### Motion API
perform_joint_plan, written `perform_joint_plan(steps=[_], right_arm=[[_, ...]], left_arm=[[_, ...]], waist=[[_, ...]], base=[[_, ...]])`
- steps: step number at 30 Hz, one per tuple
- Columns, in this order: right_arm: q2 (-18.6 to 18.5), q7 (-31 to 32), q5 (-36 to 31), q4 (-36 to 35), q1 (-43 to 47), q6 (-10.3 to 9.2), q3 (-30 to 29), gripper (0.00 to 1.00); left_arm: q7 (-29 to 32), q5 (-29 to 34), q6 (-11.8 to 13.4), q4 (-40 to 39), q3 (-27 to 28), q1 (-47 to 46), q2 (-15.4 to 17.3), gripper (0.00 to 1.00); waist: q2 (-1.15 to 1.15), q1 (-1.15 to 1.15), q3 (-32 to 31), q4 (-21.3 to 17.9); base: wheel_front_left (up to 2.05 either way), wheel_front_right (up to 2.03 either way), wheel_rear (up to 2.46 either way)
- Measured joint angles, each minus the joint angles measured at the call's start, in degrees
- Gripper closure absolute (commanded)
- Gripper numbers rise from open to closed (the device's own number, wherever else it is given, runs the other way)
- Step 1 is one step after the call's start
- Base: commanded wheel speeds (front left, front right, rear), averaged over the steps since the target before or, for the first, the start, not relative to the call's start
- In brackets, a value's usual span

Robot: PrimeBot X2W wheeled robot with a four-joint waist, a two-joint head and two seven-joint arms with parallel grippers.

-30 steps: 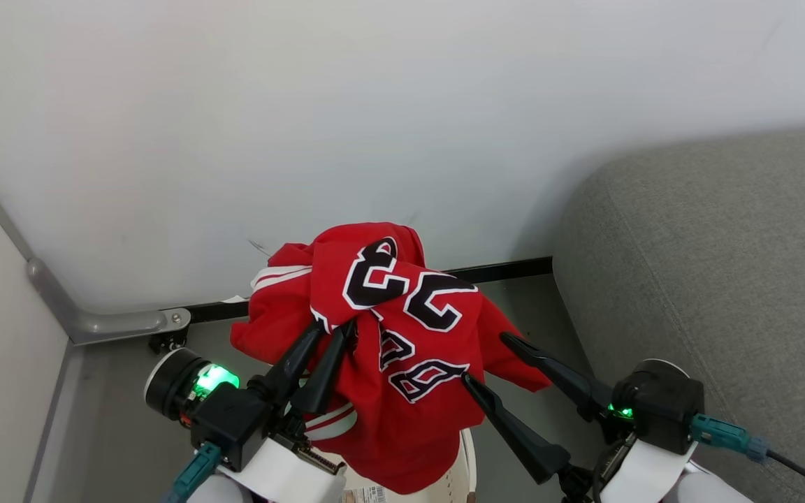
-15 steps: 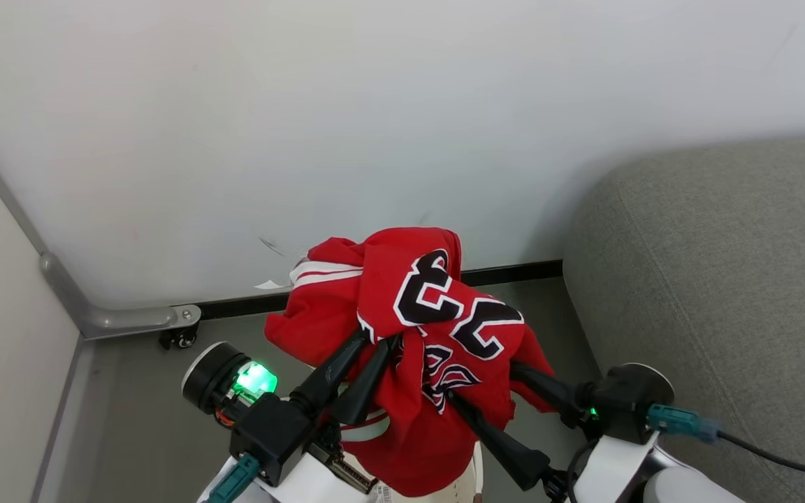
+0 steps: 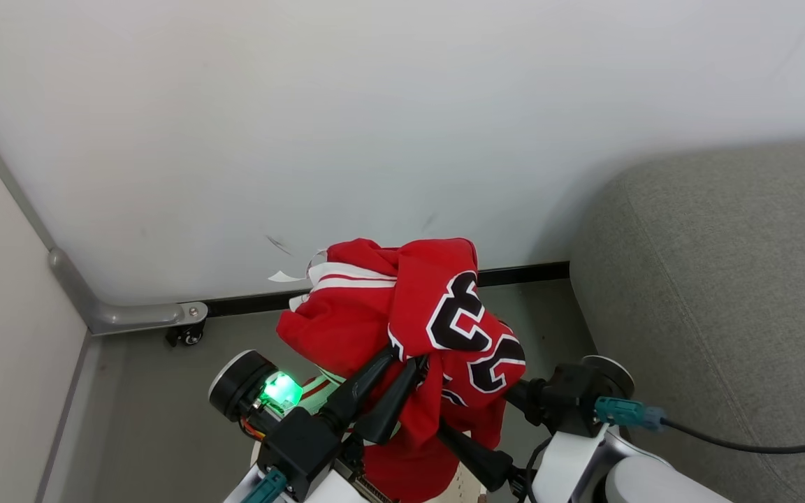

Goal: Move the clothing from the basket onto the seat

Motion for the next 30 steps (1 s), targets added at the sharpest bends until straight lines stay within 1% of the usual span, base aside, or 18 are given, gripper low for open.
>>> perform_joint_plan(steps=[1, 9, 19, 20, 21, 22, 30], right_arm=[[0.76, -0.16, -0.04, 0.98, -0.25, 0.0, 0.51, 0.0], [3.28, -1.59, -0.6, 5.2, -0.53, 0.0, 1.85, 0.0], [7.31, -3.14, -3.2, 11.39, -1.53, 0.0, -0.58, 0.0], [7.88, -3.58, -3.32, 11.98, -1.52, 0.01, -1.23, 0.35], [8.39, -3.6, -3.31, 12.49, -1.51, 0.0, -1.85, 0.83], [8.8, -3.61, -3.31, 12.79, -1.51, 0.0, -2.3, 1.0], [11.06, -4.1, -3.27, 14.68, -1.47, 0.01, -5.32, 1.0]], left_arm=[[0.0, -0.02, 0.0, 0.0, -0.46, -0.01, -0.01, 1.0], [0.0, -0.11, 0.0, 0.07, -1.44, -0.01, 0.05, 1.0], [0.0, -0.11, 0.0, 0.45, -2.45, -0.07, 0.1, 1.0], [0.0, -0.11, 0.0, 0.49, -2.55, -0.07, 0.09, 1.0], [0.0, -0.11, 0.0, 0.51, -2.63, -0.07, 0.08, 1.0], [0.0, -0.11, 0.0, 0.52, -2.66, -0.07, 0.09, 1.0], [0.0, -0.11, 0.0, 0.57, -2.66, -0.06, 0.08, 1.0]], waist=[[0.0, 0.0, -0.01, 0.16], [0.0, 0.0, -0.14, 0.87], [0.0, 0.0, -0.68, 1.85], [0.0, 0.0, -0.73, 1.93], [0.0, 0.0, -0.77, 2.01], [0.0, 0.0, -0.81, 2.09], [0.0, 0.0, -0.68, 2.44]], base=[[0.0, 0.0, 0.0], [0.0, 0.0, 0.0], [0.0, 0.0, 0.0], [0.0, 0.0, 0.0], [0.0, 0.0, 0.0], [0.0, 0.0, 0.0], [0.0, 0.0, 0.0]])
